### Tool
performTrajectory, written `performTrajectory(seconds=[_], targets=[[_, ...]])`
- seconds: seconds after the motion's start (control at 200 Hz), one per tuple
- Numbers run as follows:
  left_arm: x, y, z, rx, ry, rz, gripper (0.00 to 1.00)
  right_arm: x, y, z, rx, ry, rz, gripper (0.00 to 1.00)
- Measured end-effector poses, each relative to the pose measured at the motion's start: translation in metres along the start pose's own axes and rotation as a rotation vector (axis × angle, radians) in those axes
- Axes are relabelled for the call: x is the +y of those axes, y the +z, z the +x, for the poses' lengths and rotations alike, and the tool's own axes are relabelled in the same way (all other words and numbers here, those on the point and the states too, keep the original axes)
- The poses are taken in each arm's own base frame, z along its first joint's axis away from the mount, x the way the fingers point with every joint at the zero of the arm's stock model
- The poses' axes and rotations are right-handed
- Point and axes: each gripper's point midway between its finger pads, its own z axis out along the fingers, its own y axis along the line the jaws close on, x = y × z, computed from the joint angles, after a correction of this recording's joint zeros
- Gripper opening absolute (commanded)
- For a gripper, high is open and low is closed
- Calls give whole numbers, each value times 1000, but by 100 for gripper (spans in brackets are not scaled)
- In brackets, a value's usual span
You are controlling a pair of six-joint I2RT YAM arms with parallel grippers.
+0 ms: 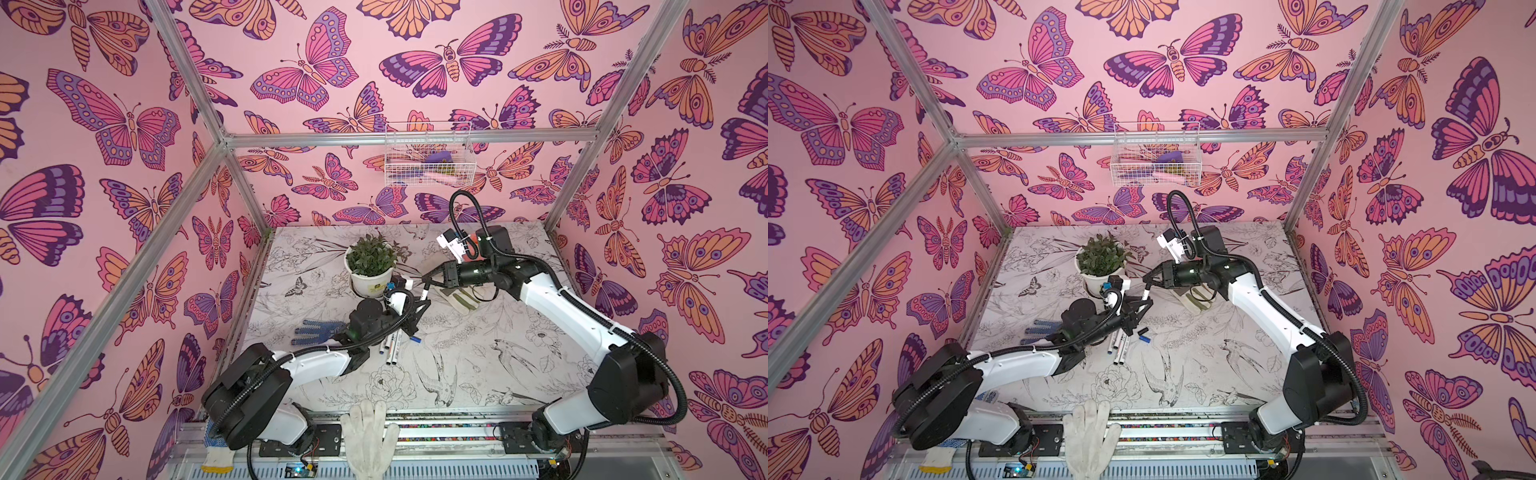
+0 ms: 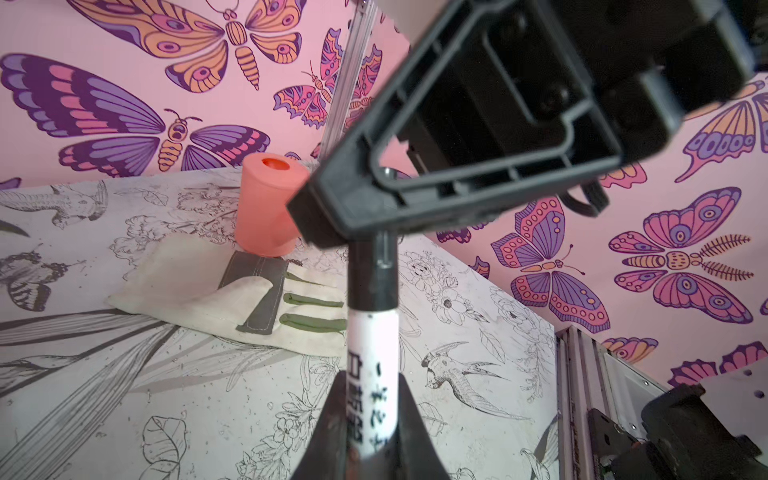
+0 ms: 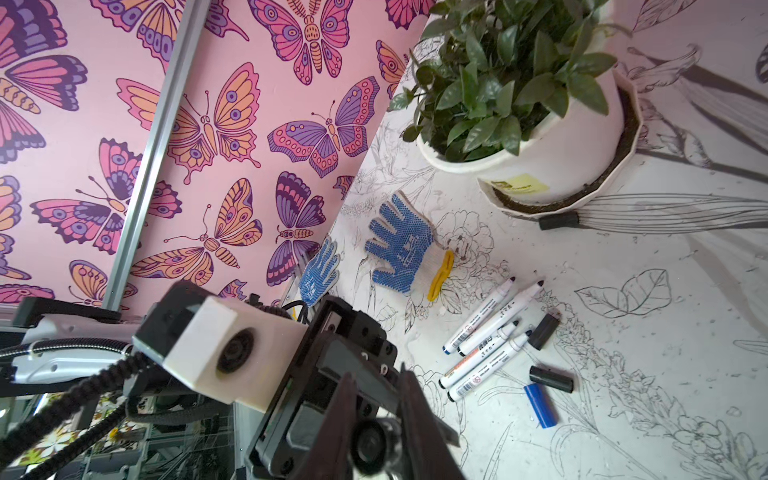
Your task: Insert the pens into the pen caps
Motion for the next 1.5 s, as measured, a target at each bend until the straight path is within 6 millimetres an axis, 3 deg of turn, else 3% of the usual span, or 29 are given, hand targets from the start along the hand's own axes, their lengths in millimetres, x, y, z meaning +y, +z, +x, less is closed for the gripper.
performTrajectory(seconds=[0.21, 0.601, 0.791, 0.996, 1.217, 1.497], targets=[[5, 6, -1, -42, -1, -8, 0, -1, 0, 4, 12, 32, 8, 24], [8, 10, -2, -58, -45, -13, 0, -12, 0, 0, -12, -8, 65, 0], [16, 18, -5, -46, -21, -47, 0, -16, 3, -6, -26, -61, 117, 0], [39, 34, -23, -56, 15, -62, 0, -22, 7, -31, -80, -160, 197, 0], [47, 45, -41, -53, 54, -29, 0, -18, 3, -49, -134, -237, 220, 0], [55, 51, -45, -18, 83, -28, 0, -19, 10, -51, -121, -322, 223, 0]])
